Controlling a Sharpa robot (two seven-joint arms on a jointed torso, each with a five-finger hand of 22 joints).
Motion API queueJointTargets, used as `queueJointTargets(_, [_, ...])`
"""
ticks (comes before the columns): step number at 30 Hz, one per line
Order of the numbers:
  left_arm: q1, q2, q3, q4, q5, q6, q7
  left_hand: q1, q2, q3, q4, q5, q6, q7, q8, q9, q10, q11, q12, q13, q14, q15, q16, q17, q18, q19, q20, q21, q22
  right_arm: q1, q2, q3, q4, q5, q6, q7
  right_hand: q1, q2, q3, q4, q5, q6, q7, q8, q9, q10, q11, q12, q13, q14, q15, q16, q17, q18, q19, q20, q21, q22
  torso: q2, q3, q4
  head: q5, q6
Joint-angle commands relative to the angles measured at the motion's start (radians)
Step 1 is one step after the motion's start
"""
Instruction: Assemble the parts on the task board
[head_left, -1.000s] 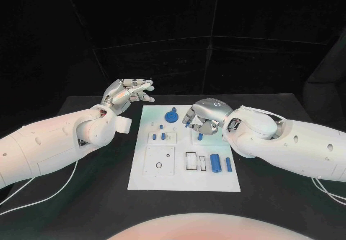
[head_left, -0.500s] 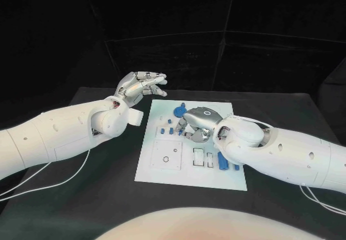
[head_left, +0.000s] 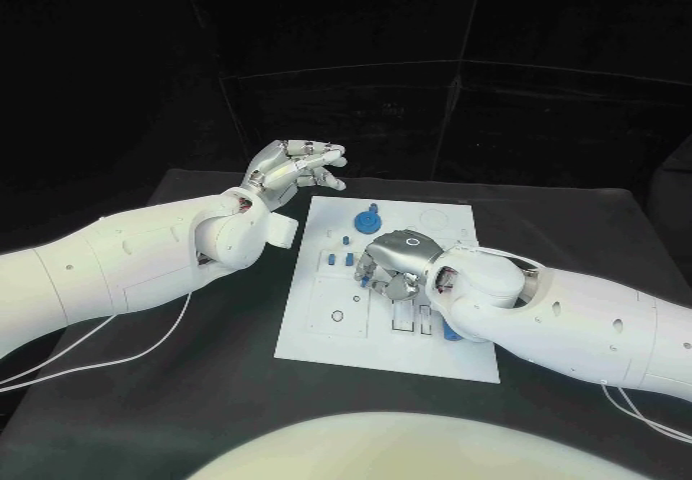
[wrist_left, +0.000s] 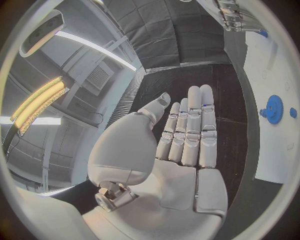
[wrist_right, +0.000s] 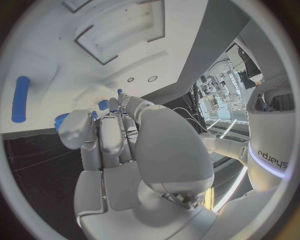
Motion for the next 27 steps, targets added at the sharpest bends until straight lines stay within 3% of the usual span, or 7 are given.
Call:
queueJointTargets(1, [0.001,0.002,0.000,0.000,0.003,0.009,0.003,0.000,-0.003,-0.006,0.001,0.001,-0.008,0.002,-0.005,-0.001,-0.008,0.001,-0.004,-0.001,0.008,0.002,-0.008,-0.001,0.005,0.008,0.000,-0.006,-0.002,0.000,0.005,-0.005,0.001,-0.015,0.031,0.011,-0.010,0.001,0.008,0.000,-0.005,0.001,0.003,-0.004,0.001,0.000,0.003,-0.007,0.000,0.027,0.000,0.003,-0.001,0.007,0.002,0.001,0.004,-0.001,0.000,0.0002,0.0008,0.005,-0.004])
queueJointTargets(9, [0.001,0.003,0.000,-0.001,0.003,0.013,0.002,0.001,-0.003,-0.006,0.001,0.001,-0.008,0.002,-0.005,-0.001,-0.009,0.001,-0.004,-0.001,0.008,0.002,-0.008,-0.001,0.005,0.009,0.000,-0.007,-0.002,-0.009,0.013,-0.013,-0.004,-0.017,0.039,0.015,-0.012,0.002,0.008,0.000,-0.006,0.001,0.003,-0.004,0.001,0.001,0.003,-0.007,0.000,0.027,0.000,0.003,-0.002,0.007,0.001,0.001,0.004,-0.002,-0.001,0.0008,0.0016,0.008,-0.007])
queueJointTargets(18, [0.001,0.003,0.000,-0.003,0.003,0.014,0.000,0.001,-0.003,-0.006,0.001,0.001,-0.008,0.002,-0.005,-0.001,-0.009,0.001,-0.004,-0.001,0.008,0.002,-0.008,-0.001,0.005,0.009,0.000,-0.007,-0.002,-0.012,0.014,-0.014,0.005,-0.020,0.027,0.021,-0.014,0.003,0.009,-0.001,-0.006,0.001,0.003,-0.004,0.002,0.001,0.003,-0.007,0.000,0.027,0.000,0.003,-0.002,0.007,0.001,0.001,0.004,-0.001,-0.001,0.0005,-0.0023,0.012,-0.010])
queueJointTargets(27, [0.001,0.004,0.000,-0.006,0.003,0.016,-0.003,0.002,-0.003,-0.007,0.000,0.001,-0.009,0.002,-0.005,-0.001,-0.010,0.002,-0.003,-0.001,0.008,0.002,-0.009,-0.001,0.005,0.009,0.000,-0.007,-0.003,-0.013,0.014,-0.014,0.008,-0.026,0.006,0.024,-0.015,0.004,0.010,-0.002,-0.006,0.001,0.003,-0.004,0.002,0.001,0.003,-0.007,0.001,0.027,0.000,0.003,-0.002,0.008,0.001,0.001,0.003,-0.002,-0.001,0.0007,0.0005,0.010,-0.009])
